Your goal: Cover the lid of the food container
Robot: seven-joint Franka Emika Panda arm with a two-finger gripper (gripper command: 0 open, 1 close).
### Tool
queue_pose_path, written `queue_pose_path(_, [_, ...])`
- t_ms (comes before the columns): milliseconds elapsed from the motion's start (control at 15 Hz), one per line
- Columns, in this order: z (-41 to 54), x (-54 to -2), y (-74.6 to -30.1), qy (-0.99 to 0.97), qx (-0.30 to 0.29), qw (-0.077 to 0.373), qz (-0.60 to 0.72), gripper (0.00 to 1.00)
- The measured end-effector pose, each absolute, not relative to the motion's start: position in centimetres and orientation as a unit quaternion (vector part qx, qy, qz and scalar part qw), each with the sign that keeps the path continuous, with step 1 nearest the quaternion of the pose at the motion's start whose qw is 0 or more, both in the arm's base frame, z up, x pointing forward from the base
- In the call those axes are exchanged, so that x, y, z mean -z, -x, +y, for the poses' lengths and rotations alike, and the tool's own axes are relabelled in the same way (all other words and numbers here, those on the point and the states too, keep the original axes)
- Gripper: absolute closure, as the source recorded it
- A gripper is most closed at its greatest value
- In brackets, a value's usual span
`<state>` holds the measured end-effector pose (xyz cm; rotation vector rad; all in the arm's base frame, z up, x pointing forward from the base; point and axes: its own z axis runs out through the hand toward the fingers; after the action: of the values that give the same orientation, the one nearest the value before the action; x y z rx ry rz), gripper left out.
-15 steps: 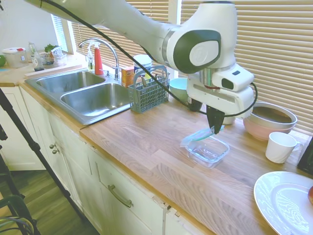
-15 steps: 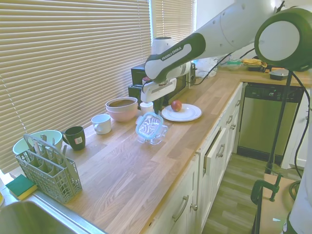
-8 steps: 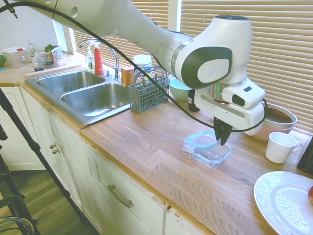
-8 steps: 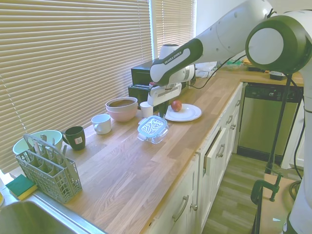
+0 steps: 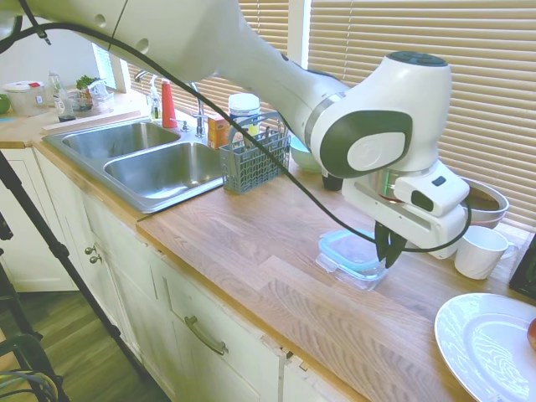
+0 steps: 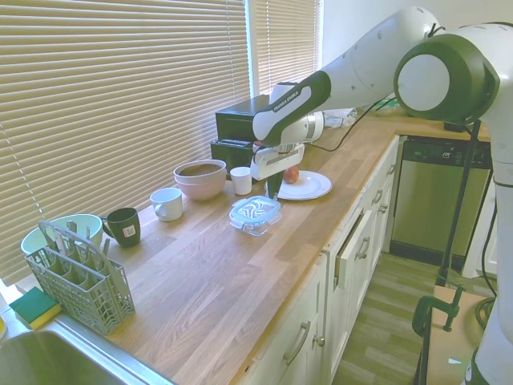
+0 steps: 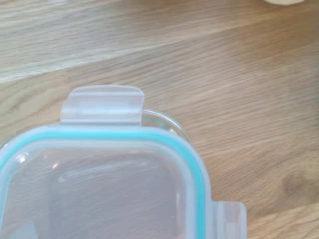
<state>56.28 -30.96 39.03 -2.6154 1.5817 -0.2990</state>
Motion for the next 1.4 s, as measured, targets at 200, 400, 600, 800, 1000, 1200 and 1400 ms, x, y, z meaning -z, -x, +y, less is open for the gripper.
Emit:
queue_pose_path(200, [-31.3,-38.8,-56.1,0.851,0.096,0.036,0.515,1.00])
queue_pose_path(400, [-31.4,-38.5,-56.2,0.851,0.094,0.036,0.516,1.00])
queue_pose_path(600, [-31.7,-38.4,-56.4,0.851,0.095,0.035,0.516,1.00])
queue_pose_path(800, [-32.7,-38.4,-56.9,0.851,0.096,0.032,0.515,1.00])
queue_pose_path(1000, [-33.3,-38.4,-57.7,0.855,0.093,0.027,0.509,1.00])
queue_pose_path(1200, [-32.8,-38.4,-58.4,0.859,0.093,0.025,0.503,1.00])
queue_pose_path(1400, [-32.3,-38.6,-58.7,0.861,0.096,0.025,0.498,1.00])
